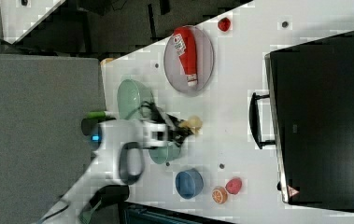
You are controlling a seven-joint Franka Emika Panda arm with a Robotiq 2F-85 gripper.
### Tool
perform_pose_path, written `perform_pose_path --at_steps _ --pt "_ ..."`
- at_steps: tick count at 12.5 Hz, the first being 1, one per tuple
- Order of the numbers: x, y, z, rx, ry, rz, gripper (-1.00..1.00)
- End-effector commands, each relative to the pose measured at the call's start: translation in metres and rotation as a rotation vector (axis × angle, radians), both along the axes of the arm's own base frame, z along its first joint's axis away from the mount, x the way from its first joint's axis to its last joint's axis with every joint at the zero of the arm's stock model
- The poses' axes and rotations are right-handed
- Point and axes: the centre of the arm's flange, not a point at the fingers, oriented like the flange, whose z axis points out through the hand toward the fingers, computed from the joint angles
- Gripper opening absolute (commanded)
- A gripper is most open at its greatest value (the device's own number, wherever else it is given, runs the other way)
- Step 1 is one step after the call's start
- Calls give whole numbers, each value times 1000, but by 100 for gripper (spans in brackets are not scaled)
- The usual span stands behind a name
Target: Pick banana from table and place on oven.
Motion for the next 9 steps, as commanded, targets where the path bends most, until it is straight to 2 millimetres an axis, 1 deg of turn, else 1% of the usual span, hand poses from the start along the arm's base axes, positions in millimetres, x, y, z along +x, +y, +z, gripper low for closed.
perform_pose_path --at_steps 1,3,4,5,6,7,8,9 --pt "27 -8 123 -17 -66 -47 -61" --pt "28 -21 188 -22 -29 -75 -61" --pt "27 -32 214 -22 -18 -94 -61" --pt "26 -45 236 -20 -19 -119 -61" --pt "26 -61 255 -17 -32 -145 -61" --pt "27 -80 269 -16 -49 -178 -61" --pt "27 -102 280 -14 -63 -200 -61" --pt "25 -125 286 -12 -74 -210 -61"
